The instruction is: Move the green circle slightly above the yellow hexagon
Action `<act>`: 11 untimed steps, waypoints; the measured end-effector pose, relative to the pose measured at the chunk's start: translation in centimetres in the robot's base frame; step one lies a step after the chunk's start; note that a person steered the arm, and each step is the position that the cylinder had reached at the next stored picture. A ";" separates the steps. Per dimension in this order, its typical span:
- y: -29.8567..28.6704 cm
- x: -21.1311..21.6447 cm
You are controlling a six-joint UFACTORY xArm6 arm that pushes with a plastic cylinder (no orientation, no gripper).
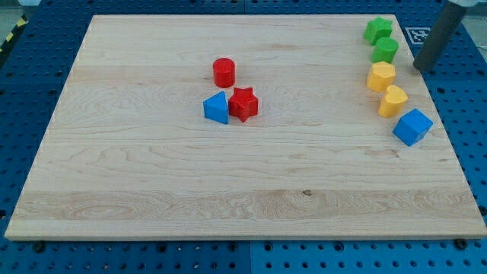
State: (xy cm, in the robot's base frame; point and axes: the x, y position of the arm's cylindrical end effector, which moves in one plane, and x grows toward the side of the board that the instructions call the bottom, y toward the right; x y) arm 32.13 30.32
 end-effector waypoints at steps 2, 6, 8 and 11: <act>0.0 -2.6; -4.0 -2.6; -5.0 -2.6; -0.2 -7.0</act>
